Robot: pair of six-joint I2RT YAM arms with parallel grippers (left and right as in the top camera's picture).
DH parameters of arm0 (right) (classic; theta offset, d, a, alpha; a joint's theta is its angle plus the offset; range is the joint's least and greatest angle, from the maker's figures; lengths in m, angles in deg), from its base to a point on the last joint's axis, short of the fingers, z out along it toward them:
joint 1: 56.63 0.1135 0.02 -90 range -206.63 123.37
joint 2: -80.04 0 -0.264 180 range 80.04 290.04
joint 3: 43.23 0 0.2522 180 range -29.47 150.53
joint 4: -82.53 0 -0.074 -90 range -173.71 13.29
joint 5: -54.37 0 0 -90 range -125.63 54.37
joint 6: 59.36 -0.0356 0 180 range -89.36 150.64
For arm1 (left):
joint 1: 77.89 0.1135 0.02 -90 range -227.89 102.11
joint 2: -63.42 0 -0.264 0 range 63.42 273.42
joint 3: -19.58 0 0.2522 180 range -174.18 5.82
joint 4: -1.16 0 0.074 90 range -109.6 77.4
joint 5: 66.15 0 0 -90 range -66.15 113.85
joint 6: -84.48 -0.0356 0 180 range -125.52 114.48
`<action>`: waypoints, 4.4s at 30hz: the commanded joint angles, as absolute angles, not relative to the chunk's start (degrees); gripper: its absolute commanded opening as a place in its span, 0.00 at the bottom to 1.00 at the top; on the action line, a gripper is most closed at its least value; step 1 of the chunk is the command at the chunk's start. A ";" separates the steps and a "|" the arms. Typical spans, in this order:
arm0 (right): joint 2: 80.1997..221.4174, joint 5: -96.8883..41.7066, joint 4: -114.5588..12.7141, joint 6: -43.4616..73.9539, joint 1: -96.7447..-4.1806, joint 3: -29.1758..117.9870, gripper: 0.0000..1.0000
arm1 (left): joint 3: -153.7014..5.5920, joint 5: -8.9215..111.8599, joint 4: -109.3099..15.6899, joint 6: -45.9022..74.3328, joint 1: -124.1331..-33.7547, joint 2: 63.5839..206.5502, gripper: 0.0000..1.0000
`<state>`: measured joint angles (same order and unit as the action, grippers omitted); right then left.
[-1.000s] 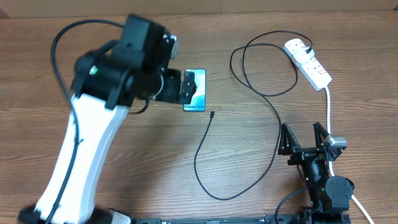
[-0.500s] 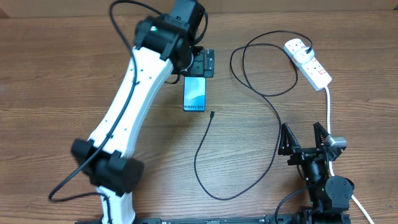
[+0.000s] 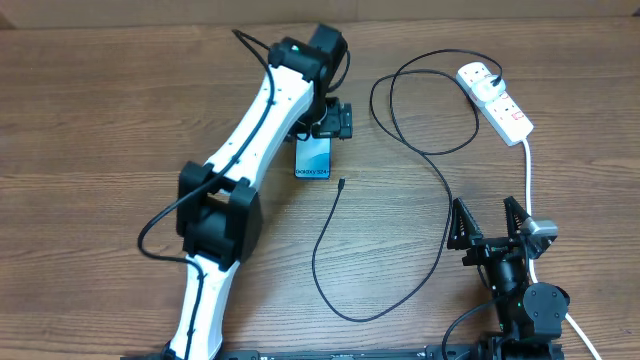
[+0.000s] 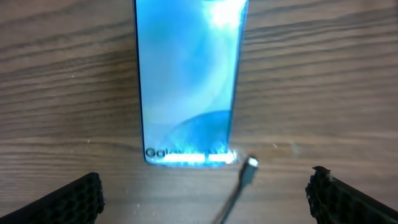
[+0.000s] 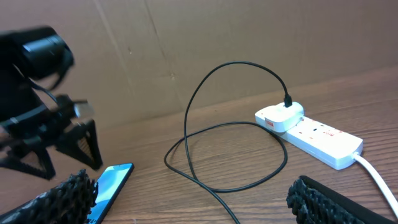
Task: Plug charger to phone and switch on socket
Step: 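Lower the left gripper and close it on the phone's sides, then lift the phone with the left gripper and tilt it upright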
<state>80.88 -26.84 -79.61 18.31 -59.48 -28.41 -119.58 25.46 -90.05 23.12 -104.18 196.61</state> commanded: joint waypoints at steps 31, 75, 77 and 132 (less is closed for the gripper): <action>80.20 -26.55 -79.78 18.55 -59.11 -29.02 1.00 | -118.75 21.96 -84.15 18.49 -103.57 205.22 1.00; 80.20 -26.55 -79.78 18.55 -59.11 -29.02 1.00 | -114.71 21.83 -79.58 21.33 -102.87 206.57 1.00; 80.20 -26.55 -79.78 18.55 -59.11 -29.02 1.00 | -114.34 21.90 -79.30 21.31 -102.89 206.57 1.00; 80.20 -26.55 -79.78 18.55 -59.11 -29.02 1.00 | -118.18 22.81 -84.13 19.80 -102.89 206.55 0.65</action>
